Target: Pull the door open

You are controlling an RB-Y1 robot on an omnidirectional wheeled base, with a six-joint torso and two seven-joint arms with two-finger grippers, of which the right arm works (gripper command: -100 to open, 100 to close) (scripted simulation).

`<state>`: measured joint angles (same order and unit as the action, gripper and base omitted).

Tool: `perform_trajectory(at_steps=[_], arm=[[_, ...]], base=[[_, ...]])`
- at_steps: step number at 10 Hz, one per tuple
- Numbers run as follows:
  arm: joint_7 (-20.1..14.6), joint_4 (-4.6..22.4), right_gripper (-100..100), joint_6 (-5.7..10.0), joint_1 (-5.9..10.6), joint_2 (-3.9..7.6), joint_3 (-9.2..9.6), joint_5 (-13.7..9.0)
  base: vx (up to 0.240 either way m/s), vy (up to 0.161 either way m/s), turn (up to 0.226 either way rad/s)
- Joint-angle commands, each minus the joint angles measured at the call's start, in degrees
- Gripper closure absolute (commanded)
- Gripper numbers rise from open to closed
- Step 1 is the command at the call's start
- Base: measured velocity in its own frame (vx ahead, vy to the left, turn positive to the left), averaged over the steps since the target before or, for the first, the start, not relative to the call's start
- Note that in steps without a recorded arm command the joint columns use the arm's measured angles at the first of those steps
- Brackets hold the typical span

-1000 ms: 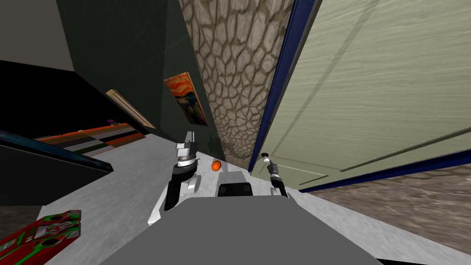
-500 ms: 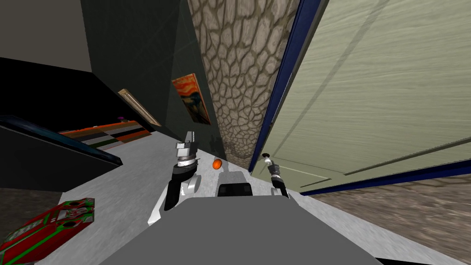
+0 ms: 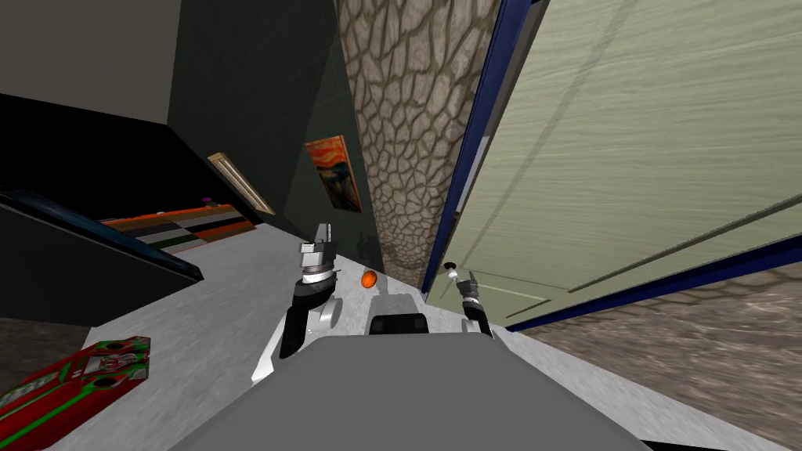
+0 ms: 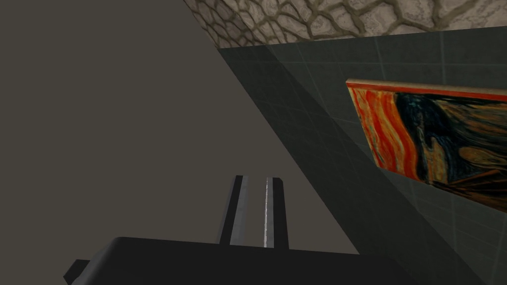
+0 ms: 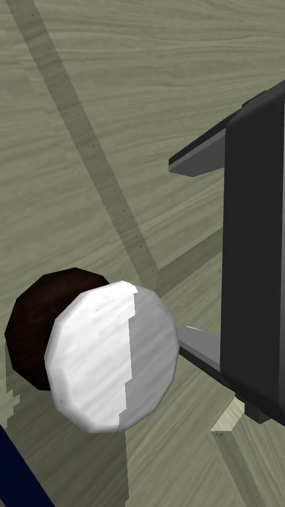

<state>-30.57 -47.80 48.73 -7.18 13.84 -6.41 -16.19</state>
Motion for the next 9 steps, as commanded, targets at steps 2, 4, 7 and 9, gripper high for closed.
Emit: perform_trajectory(at_steps=[2,4,7,9], arm=[[-3.5,-0.3,-100,-0.23,0.27,-1.39,1.85,-0.9],[-5.7,-0.6,-100,-0.38,0.22,-1.61,2.19,-1.9],[-10.2,-1.4,-100,-0.71,0.13,-2.08,2.95,-4.1],[-12.6,-1.7,-100,-0.88,0.08,-2.33,3.35,-5.2]], base=[[-0.049,-0.002,0.032],[-0.051,0.003,0.035],[-0.036,-0.004,0.027],[-0.043,-0.006,0.024]])
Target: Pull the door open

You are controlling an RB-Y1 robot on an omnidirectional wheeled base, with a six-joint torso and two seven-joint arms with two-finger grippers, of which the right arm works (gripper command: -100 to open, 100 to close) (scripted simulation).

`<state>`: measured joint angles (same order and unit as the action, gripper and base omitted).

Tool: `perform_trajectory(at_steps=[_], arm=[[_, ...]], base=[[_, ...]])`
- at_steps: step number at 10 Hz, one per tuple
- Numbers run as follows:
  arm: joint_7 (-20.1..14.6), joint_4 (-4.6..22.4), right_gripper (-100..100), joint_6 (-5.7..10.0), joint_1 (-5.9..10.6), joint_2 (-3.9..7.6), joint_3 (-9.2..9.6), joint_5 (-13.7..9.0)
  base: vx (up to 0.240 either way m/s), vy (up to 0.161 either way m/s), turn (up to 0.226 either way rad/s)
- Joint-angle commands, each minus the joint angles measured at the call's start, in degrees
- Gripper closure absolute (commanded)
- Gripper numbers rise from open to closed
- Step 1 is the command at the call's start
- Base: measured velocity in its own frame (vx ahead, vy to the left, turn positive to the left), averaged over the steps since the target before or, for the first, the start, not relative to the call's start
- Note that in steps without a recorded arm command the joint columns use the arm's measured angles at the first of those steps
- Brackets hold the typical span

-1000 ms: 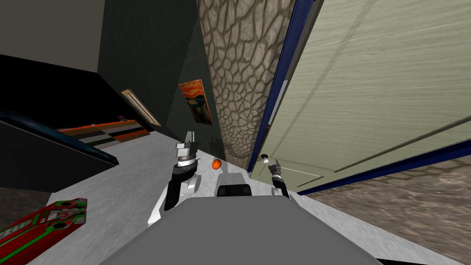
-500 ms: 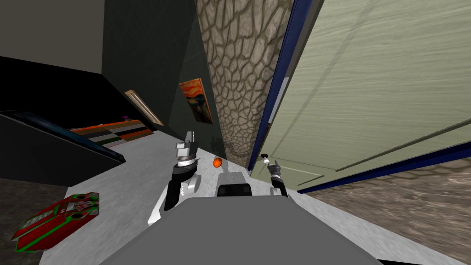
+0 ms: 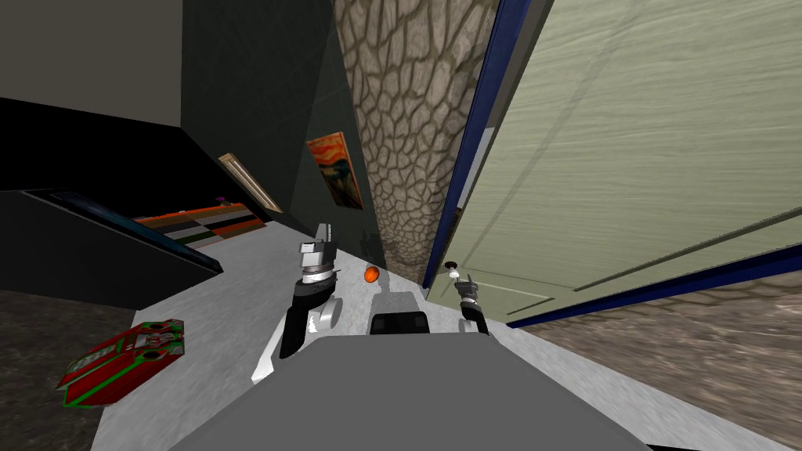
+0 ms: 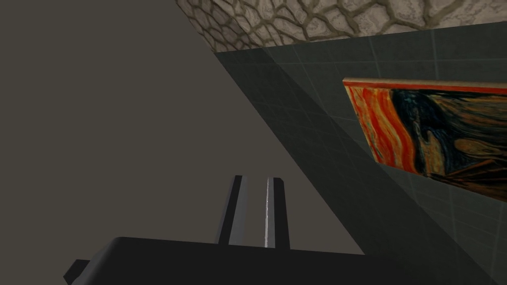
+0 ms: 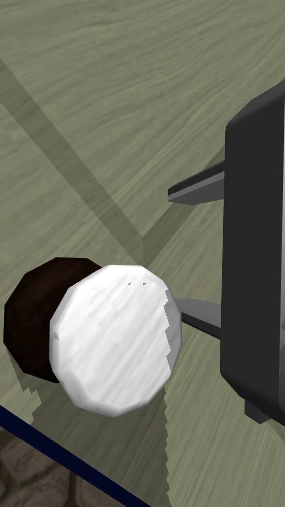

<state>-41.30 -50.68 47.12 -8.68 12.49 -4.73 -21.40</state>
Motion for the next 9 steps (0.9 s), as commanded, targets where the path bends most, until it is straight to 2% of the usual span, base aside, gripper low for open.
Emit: perform_trajectory(at_steps=[1,2,5,6,9], arm=[[-2.0,1.2,-100,0.73,1.57,-0.98,1.67,0.0],[-4.3,0.8,-100,0.55,1.52,-1.24,2.08,-1.2],[-4.3,0.8,-100,0.55,1.52,-1.24,2.08,-1.2],[-6.7,0.4,-100,0.37,1.47,-1.49,2.50,-2.3],[-6.7,1.1,-100,0.37,1.47,-1.49,2.50,-2.3]], base=[[-0.044,0.002,0.023],[-0.048,0.005,0.040],[-0.020,0.001,0.006],[-0.025,-0.014,0.043],[-0.025,-0.002,0.013]])
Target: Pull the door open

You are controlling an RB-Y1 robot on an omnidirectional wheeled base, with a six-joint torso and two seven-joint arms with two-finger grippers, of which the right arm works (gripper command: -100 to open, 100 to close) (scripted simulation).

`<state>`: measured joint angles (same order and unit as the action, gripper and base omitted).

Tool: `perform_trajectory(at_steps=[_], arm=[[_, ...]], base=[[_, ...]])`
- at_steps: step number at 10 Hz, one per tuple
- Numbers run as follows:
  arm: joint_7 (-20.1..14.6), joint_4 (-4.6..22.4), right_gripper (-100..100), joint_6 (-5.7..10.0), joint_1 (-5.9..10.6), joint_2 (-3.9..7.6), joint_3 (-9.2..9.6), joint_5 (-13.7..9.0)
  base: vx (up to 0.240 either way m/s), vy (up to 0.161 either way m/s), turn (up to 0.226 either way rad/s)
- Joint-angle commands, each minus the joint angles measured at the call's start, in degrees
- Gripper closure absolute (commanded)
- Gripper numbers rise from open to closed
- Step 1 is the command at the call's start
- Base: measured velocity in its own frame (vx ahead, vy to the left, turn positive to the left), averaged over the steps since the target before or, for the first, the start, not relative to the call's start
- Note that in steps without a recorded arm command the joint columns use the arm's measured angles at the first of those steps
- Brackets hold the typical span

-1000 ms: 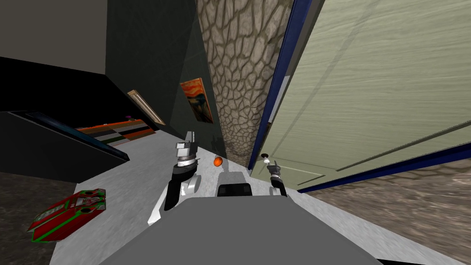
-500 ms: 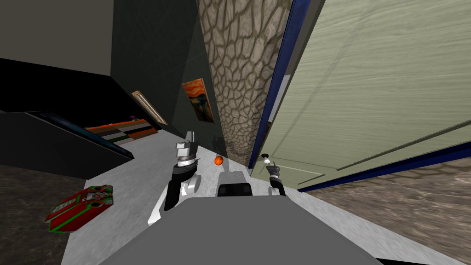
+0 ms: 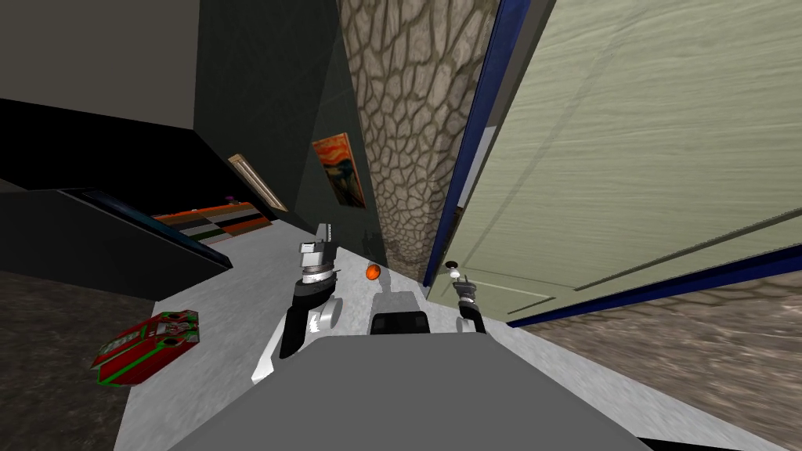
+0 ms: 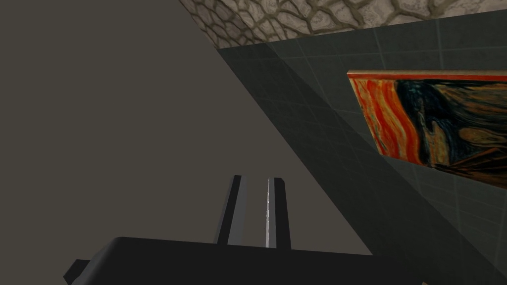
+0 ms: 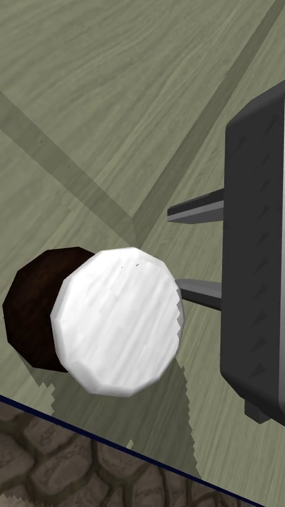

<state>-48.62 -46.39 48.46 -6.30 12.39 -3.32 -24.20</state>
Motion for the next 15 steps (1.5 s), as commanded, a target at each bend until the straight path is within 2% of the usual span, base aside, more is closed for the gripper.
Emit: perform_trajectory(at_steps=[1,3,4,7,8,10,11,12,14,15], arm=[[0.7,-2.9,-100,-0.97,-0.91,-1.39,1.08,0.5],[-3.2,-4.6,-100,-1.32,-1.02,-1.91,1.91,-1.9],[-4.1,-4.6,-100,-1.32,-1.02,-1.91,1.91,-1.9],[-8.4,-5.4,-100,-1.66,-1.13,-2.40,2.73,-4.2],[-8.7,-5.4,-100,-1.66,-1.13,-2.40,2.73,-4.2],[-12.6,-6.0,-100,-1.98,-1.22,-2.86,3.48,-6.3],[-13.3,-6.0,-100,-1.98,-1.22,-2.86,3.48,-6.3],[-15.0,-6.3,-100,-2.13,-1.27,-3.08,3.84,-7.2],[-15.4,-6.3,-100,-2.13,-1.27,-3.08,3.84,-7.2],[-17.3,-6.6,-100,-2.25,-1.31,-3.27,4.15,-8.1]], base=[[0.011,0.005,-0.011],[-0.041,-0.013,0.042],[-0.059,-0.014,0.033],[-0.052,0.001,0.020],[-0.051,-0.008,0.043],[-0.054,-0.007,0.040],[-0.047,-0.007,0.024],[-0.041,-0.010,0.051],[-0.036,-0.004,-0.007],[-0.024,-0.015,0.021]])
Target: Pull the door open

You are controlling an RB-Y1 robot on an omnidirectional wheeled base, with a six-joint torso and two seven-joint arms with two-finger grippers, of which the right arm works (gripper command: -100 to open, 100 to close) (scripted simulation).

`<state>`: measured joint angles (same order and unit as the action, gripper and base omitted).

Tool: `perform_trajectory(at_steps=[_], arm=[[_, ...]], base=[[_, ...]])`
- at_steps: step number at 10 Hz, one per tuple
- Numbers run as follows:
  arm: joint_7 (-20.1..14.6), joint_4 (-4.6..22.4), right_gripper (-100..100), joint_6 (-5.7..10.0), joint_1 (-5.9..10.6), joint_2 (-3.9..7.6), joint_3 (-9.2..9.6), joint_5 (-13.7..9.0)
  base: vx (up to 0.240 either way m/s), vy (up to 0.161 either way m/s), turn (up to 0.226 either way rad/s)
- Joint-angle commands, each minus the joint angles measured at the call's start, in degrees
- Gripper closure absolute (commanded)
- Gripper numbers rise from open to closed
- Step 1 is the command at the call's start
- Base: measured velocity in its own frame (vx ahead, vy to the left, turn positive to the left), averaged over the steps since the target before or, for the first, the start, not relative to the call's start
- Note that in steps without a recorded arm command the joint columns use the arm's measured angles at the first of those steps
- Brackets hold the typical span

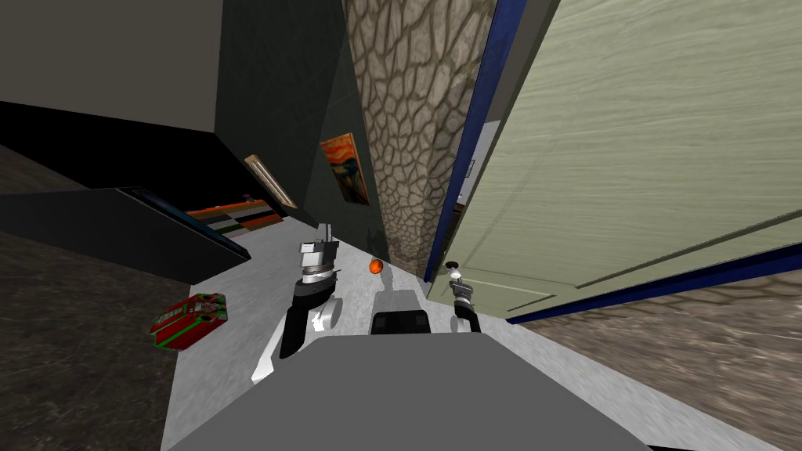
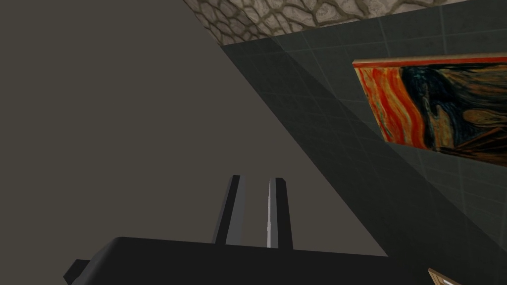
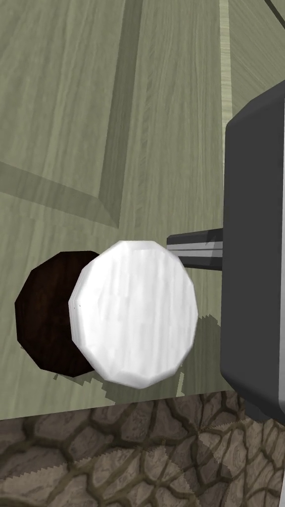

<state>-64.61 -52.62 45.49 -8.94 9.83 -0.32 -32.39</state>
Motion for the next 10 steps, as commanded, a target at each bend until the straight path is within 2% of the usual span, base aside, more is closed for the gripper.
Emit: perform_trajectory(at_steps=[1,2,6,7,9,10], arm=[[-2.9,-0.6,-100,0.59,1.30,-0.89,1.46,-0.7],[-3.1,-0.6,-100,0.59,1.30,-0.89,1.46,-0.7],[-7.7,-1.4,-100,0.26,1.18,-1.42,2.34,-3.1],[-7.0,-0.3,-100,0.42,0.08,-0.76,1.20,-3.2],[-6.3,-1.1,-100,-3.00,1.19,-0.34,0.10,-4.1],[-6.3,-1.1,-100,-3.00,1.19,-0.34,0.10,-4.1]], base=[[-0.046,-0.013,0.044],[-0.047,-0.011,-0.002],[-0.049,-0.010,0.029],[-0.021,-0.036,-0.035],[-0.007,-0.002,-0.095],[-0.002,0.021,-0.025]])
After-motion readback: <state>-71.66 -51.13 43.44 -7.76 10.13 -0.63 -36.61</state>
